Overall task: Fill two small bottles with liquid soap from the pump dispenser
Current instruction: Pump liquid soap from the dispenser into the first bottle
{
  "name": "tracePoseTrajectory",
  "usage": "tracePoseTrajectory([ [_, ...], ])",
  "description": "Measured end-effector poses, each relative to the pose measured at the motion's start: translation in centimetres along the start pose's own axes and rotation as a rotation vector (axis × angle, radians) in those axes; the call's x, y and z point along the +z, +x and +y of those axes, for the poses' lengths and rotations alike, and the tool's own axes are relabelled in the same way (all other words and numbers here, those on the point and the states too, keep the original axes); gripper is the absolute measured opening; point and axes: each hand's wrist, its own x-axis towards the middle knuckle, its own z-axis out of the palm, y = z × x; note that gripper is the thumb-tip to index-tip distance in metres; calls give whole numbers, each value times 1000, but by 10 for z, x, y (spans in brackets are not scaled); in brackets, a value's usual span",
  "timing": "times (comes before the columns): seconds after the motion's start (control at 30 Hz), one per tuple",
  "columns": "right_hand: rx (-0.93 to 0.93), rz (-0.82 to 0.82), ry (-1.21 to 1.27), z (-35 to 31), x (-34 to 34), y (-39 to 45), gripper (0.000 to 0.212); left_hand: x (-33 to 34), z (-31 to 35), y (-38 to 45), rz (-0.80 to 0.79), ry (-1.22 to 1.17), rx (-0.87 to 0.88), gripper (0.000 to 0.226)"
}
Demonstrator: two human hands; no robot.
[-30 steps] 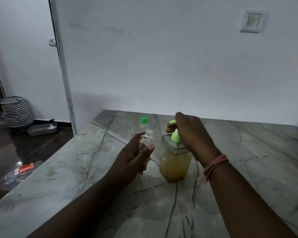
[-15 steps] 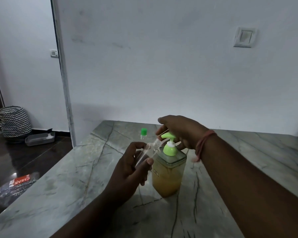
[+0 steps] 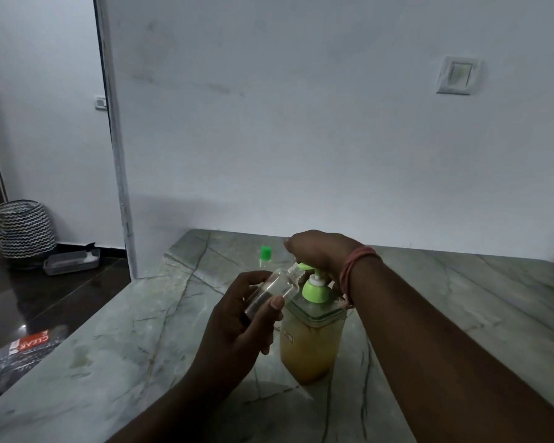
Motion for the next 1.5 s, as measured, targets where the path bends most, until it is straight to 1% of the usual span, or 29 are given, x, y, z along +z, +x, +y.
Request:
tracePoseTrajectory([
  [0.1, -11, -19, -80, 5, 0, 10, 29, 2, 1, 3, 21, -49, -2, 29],
  [0.17, -24, -49, -165, 4, 3, 12, 26, 4, 1, 8, 35, -84, -19, 30],
  [0.23, -55, -51, -229, 0, 2, 6, 31, 2, 3, 16, 57, -90, -28, 35],
  [0.33, -90, -41, -269, 0, -1, -1, 38, 0, 0, 20, 71, -70, -25, 30],
  [0.37, -97, -41, -282, 1, -1, -1, 39, 2, -2, 18, 78, -93, -27, 34],
  [0.43, -90, -45, -271, 2, -2, -2, 40, 8, -5, 12, 78, -173, -35, 45],
  [0.47, -85, -47, -259, 1, -2, -2, 40, 8, -6, 10, 69, -213, -37, 47],
  [0.6, -69, -94, -285, -1, 0, 4, 44, -4, -12, 11, -20, -253, -85, 40],
  [0.7, -103, -28, -286, 3, 5, 8, 38, -12, -17, 14, -99, -321, -106, 41],
  [0.83, -114, 10, -293, 3, 5, 6, 37, -13, -20, 16, -127, -363, -98, 41],
  [0.93, -77, -8, -258, 1, 0, -1, 39, -10, -14, 13, -166, -334, -110, 40],
  [1.03, -60, -94, -228, -1, 2, 2, 44, -8, -12, 11, -178, -318, -114, 39],
  [1.07, -52, -100, -213, 0, 3, 2, 45, -8, -12, 11, -182, -324, -116, 39],
  [1.2, -43, -13, -171, 4, 7, 4, 37, -7, -15, 10, -154, -344, -127, 46],
  [1.33, -53, 38, -279, -1, 4, -7, 40, -6, -13, 11, -136, -350, -154, 57],
  [1.4, -53, -9, -264, -2, 2, -7, 41, -5, -11, 10, -130, -351, -165, 65],
  [1.5, -26, -54, -202, 0, 6, -3, 47, -6, -14, 7, -138, -357, -183, 70],
])
